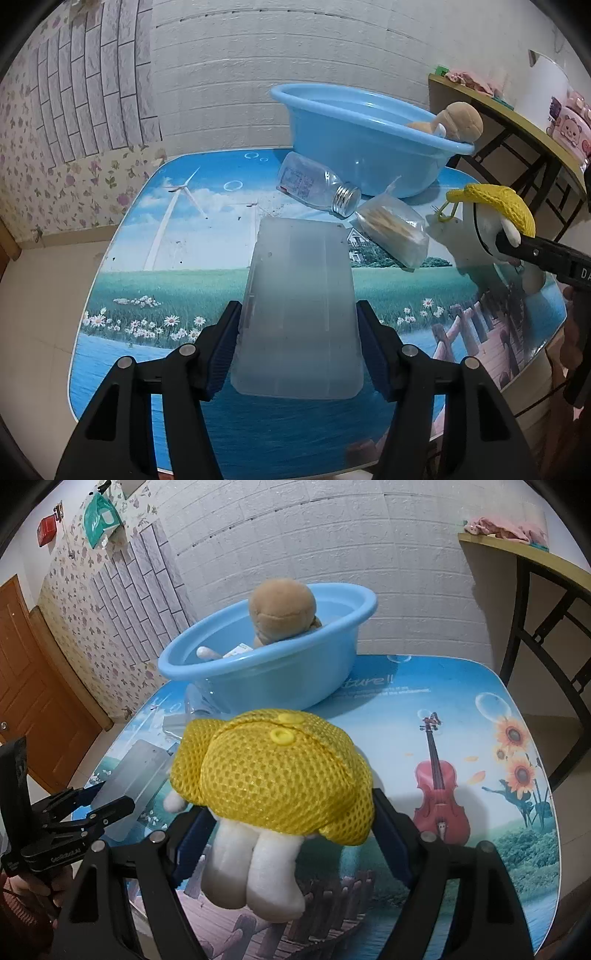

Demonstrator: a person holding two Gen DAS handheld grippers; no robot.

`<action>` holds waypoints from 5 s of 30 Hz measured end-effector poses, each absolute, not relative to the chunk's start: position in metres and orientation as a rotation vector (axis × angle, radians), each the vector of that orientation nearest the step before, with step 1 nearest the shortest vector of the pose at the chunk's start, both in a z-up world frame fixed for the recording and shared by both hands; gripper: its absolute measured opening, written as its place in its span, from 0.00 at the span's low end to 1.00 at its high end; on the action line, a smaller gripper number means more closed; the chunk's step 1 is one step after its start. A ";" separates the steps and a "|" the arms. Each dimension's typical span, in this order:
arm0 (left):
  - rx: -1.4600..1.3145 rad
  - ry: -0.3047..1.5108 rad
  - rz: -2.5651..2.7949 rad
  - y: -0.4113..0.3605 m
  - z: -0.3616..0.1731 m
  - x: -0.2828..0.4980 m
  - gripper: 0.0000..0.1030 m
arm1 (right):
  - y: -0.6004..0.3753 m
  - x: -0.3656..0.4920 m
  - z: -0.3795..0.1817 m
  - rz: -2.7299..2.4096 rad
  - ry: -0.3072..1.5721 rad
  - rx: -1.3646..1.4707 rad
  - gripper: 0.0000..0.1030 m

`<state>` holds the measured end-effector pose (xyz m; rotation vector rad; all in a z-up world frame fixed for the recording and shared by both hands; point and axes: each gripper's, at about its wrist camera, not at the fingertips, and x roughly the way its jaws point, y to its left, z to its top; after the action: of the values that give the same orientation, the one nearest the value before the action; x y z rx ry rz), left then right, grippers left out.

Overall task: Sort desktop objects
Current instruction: 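Lift the clear box with the left gripper while the right lifts the yellow-hatted plush, then carry the box and plush over the blue basin and open both grippers, then withdraw both grippers from the basin back over the table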

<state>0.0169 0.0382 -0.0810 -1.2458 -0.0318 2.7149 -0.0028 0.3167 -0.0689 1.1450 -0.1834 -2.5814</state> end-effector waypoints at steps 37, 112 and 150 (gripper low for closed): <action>-0.929 -0.089 2.795 0.051 -0.009 -0.007 0.59 | 0.307 0.001 -0.016 -2.592 -0.205 0.912 0.78; -1.180 0.012 2.756 0.036 -0.079 -0.015 0.90 | 0.313 -0.007 -0.064 -2.641 -0.231 1.111 0.88; -1.090 0.007 2.734 0.034 -0.075 0.000 0.90 | 0.291 0.006 -0.067 -2.585 -0.180 1.118 0.65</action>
<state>0.0001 0.0342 -0.0754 -1.0900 0.0073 2.7345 0.0057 0.2915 -0.0674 1.1182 -0.1797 -2.5852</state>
